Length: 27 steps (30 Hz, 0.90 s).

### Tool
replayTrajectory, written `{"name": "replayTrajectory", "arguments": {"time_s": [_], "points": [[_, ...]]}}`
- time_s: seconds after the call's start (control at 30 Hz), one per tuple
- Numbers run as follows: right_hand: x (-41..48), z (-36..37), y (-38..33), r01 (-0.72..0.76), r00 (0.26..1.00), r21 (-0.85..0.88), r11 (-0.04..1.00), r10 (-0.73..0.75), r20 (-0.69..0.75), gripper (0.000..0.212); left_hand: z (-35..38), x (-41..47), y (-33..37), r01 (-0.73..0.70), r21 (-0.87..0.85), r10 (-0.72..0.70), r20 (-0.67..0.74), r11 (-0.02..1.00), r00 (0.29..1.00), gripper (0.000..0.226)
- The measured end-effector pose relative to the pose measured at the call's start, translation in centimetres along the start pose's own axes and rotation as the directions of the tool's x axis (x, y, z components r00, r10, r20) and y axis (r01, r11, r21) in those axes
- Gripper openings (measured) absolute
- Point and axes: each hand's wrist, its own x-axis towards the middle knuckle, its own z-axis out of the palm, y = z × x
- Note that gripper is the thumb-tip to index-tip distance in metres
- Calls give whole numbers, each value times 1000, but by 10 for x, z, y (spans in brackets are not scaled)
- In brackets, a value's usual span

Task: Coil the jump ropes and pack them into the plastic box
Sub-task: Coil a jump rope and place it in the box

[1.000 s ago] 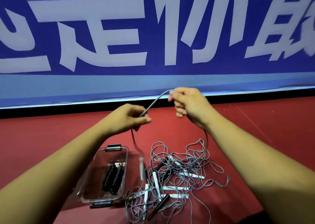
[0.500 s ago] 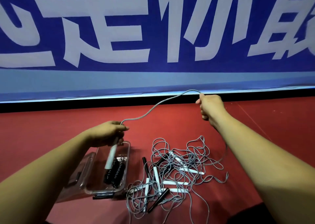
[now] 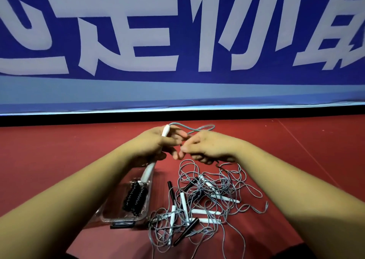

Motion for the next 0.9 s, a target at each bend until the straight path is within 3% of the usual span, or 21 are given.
{"name": "replayTrajectory", "arguments": {"time_s": [0.13, 0.2, 0.33, 0.47, 0.53, 0.6, 0.67, 0.7, 0.8, 0.9], "points": [[0, -4, -4, 104, 995, 133, 986, -103, -18, 36, -9, -3, 1, 25, 249, -50, 96, 968, 994, 24], [2, -10, 4, 140, 989, 189, 972, -128, -79, 32, -16, -1, 4, 20, 304, -26, 16, 952, 1000, 27], [15, -21, 22, 117, 968, 167, 979, -75, -240, 36, -38, 9, 6, -16, -98, -10, -250, 995, 968, 25], [17, -26, 53, -24, 980, 158, 987, 55, -194, 39, -68, 10, 8, -86, -456, -144, -445, 886, 884, 29], [15, -28, 63, -61, 975, 128, 990, 87, -203, 37, -83, 7, 2, -36, -339, -161, -536, 940, 828, 25], [14, -30, 64, -51, 960, 36, 998, 59, -274, 36, -91, 2, -6, 182, 65, -105, -611, 981, 784, 9], [16, -28, 57, -8, 956, 12, 1000, 11, -295, 35, -88, -2, -11, 319, 345, -68, -578, 883, 813, 10], [16, -24, 52, 21, 961, 27, 999, -13, -277, 35, -81, -3, -9, 303, 368, -80, -512, 879, 855, 11], [19, -9, 29, 100, 977, 102, 990, -78, -201, 35, -47, -4, -5, 166, 220, -117, -219, 961, 969, 17], [23, 3, 8, 184, 970, 236, 954, -136, -204, 35, -18, 2, -11, 109, 160, -105, -38, 981, 994, 20]]}}
